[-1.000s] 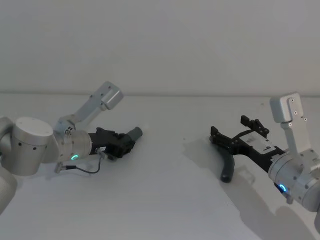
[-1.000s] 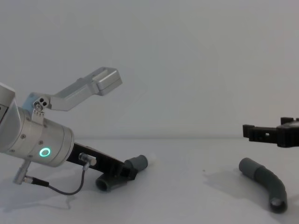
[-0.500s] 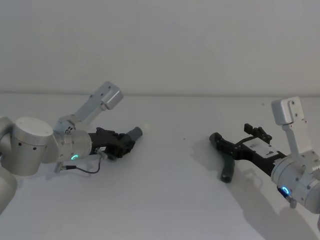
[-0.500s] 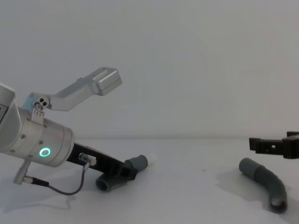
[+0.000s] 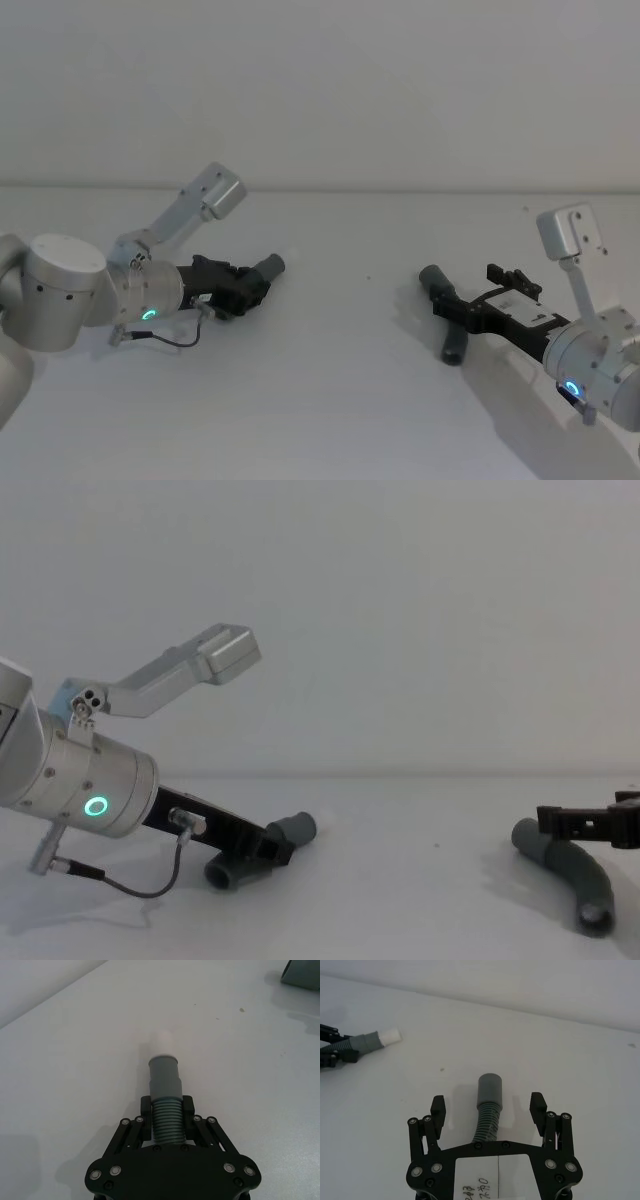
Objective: Use both hands to pick up one end of the pipe from the table, align the ends, and insert them.
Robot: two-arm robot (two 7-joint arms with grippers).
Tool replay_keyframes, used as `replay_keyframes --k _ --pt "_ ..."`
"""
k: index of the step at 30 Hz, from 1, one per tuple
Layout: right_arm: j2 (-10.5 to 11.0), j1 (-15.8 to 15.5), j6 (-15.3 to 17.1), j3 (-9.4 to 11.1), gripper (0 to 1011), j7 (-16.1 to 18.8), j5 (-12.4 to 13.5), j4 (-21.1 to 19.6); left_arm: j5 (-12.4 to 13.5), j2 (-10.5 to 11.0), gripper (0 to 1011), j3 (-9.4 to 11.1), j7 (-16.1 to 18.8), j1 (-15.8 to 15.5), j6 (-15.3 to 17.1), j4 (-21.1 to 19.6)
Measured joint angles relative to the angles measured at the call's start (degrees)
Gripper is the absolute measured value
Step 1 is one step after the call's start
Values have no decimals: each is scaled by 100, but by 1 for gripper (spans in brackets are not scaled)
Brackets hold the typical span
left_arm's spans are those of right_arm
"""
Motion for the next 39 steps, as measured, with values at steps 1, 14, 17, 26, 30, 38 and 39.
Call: replay_keyframes --k 1,14,17,26,30,38,39 --pt "0 4 12 -1 1001 4 1 7 0 0 345 0 0 0 0 0" --pt "-66 105 211 -22 1001 14 80 164 0 0 345 0 0 0 0 0" --pt "-89 136 250 -37 1001 9 104 203 0 0 345 0 0 0 0 0" --pt "-171 200 375 -59 1001 -52 190 290 0 0 345 0 0 0 0 0" --pt "-200 210 421 -65 1001 -90 220 307 0 0 345 0 0 0 0 0" --pt "-267 203 514 -73 1001 -170 263 313 0 0 345 0 0 0 0 0" --pt "-271 201 519 -73 1001 -175 265 312 0 0 345 0 0 0 0 0"
